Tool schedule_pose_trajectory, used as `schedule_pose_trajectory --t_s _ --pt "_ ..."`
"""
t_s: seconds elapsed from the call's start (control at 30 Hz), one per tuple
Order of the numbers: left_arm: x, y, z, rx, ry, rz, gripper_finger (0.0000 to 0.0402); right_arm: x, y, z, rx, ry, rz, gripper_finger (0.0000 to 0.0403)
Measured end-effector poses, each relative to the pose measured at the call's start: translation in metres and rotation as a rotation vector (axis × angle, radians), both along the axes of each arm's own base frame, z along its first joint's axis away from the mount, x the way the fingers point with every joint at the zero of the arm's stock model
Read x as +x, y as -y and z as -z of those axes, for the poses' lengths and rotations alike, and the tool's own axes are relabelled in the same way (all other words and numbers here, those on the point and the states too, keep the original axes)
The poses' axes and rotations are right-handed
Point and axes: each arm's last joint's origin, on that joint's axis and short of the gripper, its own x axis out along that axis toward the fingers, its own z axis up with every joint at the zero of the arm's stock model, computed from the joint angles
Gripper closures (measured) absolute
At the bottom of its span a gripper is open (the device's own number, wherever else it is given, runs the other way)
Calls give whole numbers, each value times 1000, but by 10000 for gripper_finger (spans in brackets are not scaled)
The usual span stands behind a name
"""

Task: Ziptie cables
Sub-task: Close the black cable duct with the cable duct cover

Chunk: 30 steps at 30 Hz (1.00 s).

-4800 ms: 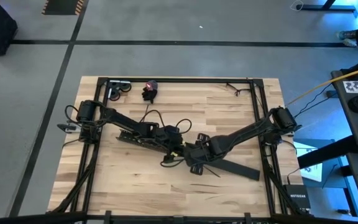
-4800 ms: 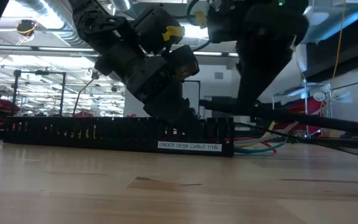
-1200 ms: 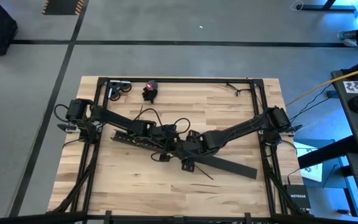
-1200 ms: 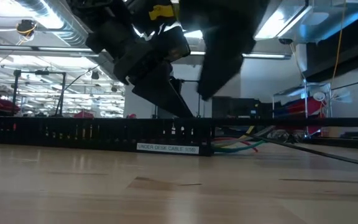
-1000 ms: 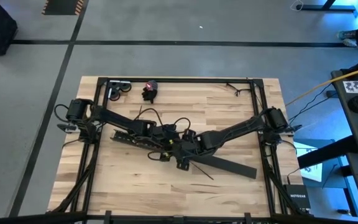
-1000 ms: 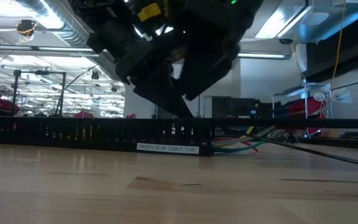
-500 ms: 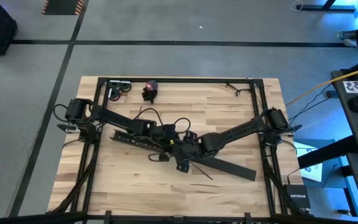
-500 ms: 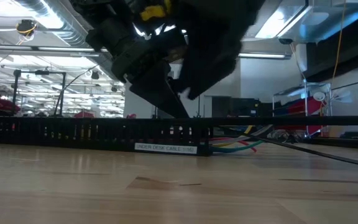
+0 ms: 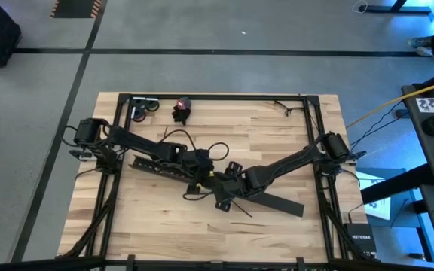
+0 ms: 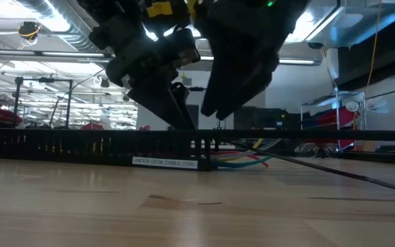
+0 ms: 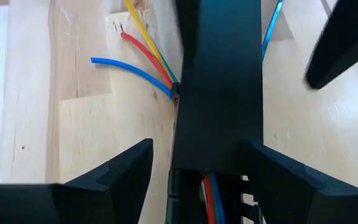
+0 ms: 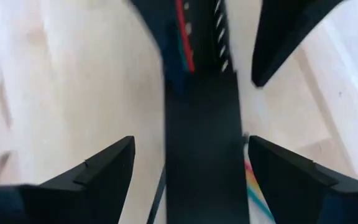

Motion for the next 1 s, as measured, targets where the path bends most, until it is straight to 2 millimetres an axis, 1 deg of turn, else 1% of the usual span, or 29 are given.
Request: schedule_pose_trajectory --t_s 0.23,0.43,0.63,0.8,0.9,1.0 --pt "-1 -1 -1 11 0 16 160 16 3 15 10 57 -7 97" --pt "-1 -2 -2 11 3 4 160 22 3 28 -18 60 -22 97" --pt "-1 -2 -2 1 1 1 156 22 4 28 -41 68 0 97" --pt "-1 -2 -2 21 -6 30 129 22 4 28 -40 67 1 97" --pt "-5 -3 -7 49 -14 59 117 22 4 27 -40 69 -1 97" --pt "-11 -7 -20 62 -27 70 114 22 6 28 -34 65 9 97"
